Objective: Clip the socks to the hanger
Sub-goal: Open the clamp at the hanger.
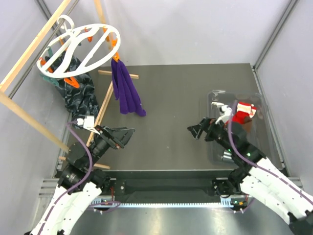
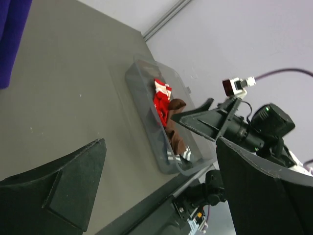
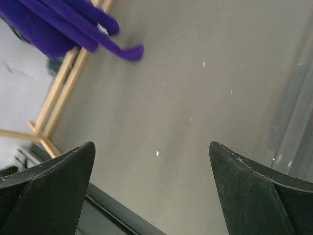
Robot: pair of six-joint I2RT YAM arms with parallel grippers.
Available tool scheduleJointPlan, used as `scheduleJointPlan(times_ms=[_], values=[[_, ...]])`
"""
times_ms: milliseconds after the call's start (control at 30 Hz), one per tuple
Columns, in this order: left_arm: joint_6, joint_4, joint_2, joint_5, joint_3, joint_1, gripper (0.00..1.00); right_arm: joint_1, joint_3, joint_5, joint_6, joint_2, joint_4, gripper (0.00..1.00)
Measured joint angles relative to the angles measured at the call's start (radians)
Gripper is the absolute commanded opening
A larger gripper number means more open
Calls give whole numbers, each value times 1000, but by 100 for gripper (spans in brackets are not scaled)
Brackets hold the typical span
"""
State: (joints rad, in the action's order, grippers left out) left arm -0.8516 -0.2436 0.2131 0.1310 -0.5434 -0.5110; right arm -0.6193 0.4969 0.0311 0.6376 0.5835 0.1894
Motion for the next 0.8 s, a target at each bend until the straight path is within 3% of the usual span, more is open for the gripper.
scheduleJointPlan(times_ms=[200,233,367,500,633,800], values=[[-48,-129,-57,-30,-57,0,100,-32,105,-158,-89,257,-179,100],[-47,-138,-75,-42,-68,0,92,-47,142,-176,-105,305,-213,100],[-12,-202,-108,-85,-173,0,77,-128,309,-214,-166,488,-352,100],[65,-297,-43,-151,-349,0,71,-233,513,-215,-249,682,-430,99],[129,-320,10,-180,-432,0,63,-316,705,-220,-310,845,-486,96],[192,-336,33,-182,-475,0,55,-376,883,-219,-370,1009,-572,77]])
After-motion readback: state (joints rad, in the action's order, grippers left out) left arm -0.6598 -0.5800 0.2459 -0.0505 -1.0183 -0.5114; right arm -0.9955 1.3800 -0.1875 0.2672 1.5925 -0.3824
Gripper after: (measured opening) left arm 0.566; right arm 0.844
